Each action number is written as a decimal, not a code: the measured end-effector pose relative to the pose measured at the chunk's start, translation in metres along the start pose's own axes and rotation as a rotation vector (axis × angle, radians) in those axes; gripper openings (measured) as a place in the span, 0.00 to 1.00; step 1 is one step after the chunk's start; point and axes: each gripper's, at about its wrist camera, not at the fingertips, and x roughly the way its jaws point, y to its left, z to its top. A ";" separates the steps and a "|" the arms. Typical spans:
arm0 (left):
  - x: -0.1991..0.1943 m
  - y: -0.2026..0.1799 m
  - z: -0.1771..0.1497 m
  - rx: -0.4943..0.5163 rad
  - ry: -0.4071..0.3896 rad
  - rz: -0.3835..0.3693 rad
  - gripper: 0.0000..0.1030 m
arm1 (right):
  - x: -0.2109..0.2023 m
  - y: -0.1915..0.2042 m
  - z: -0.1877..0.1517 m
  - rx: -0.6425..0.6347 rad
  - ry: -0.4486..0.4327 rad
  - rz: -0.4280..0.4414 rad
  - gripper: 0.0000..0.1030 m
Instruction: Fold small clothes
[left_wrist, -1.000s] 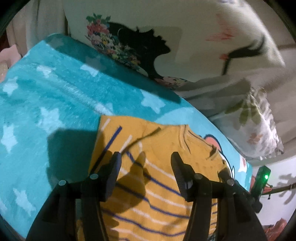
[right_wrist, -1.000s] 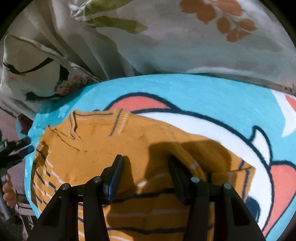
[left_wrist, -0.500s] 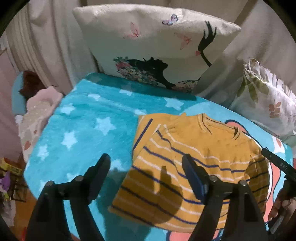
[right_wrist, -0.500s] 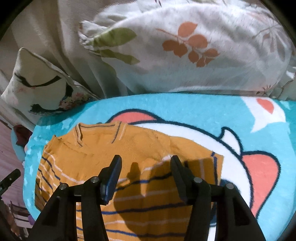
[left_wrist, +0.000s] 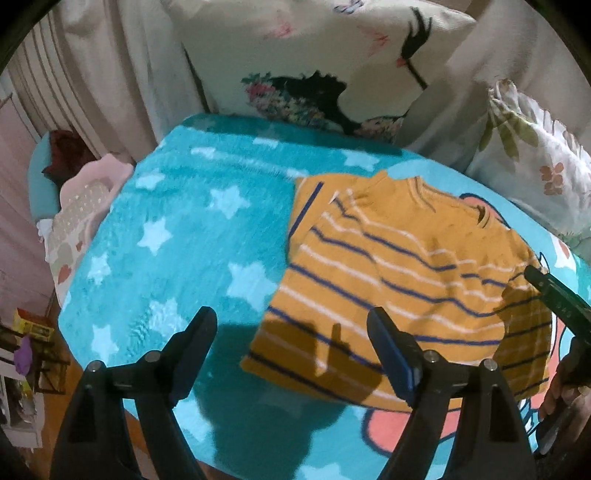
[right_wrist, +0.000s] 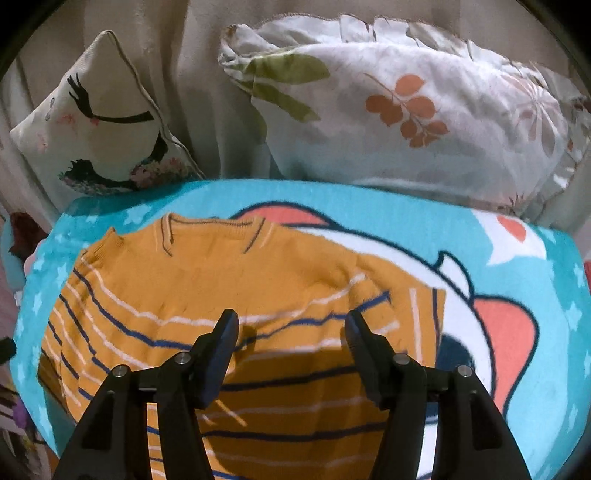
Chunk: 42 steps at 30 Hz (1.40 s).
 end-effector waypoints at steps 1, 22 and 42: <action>0.002 0.003 -0.001 0.002 0.003 -0.013 0.80 | -0.002 0.002 -0.002 0.003 0.000 -0.007 0.62; -0.030 0.106 0.002 0.085 -0.069 -0.061 0.80 | 0.001 0.212 -0.010 -0.214 0.005 0.020 0.62; -0.029 0.155 -0.032 0.033 -0.041 0.036 0.80 | 0.085 0.291 0.025 -0.326 0.149 0.027 0.61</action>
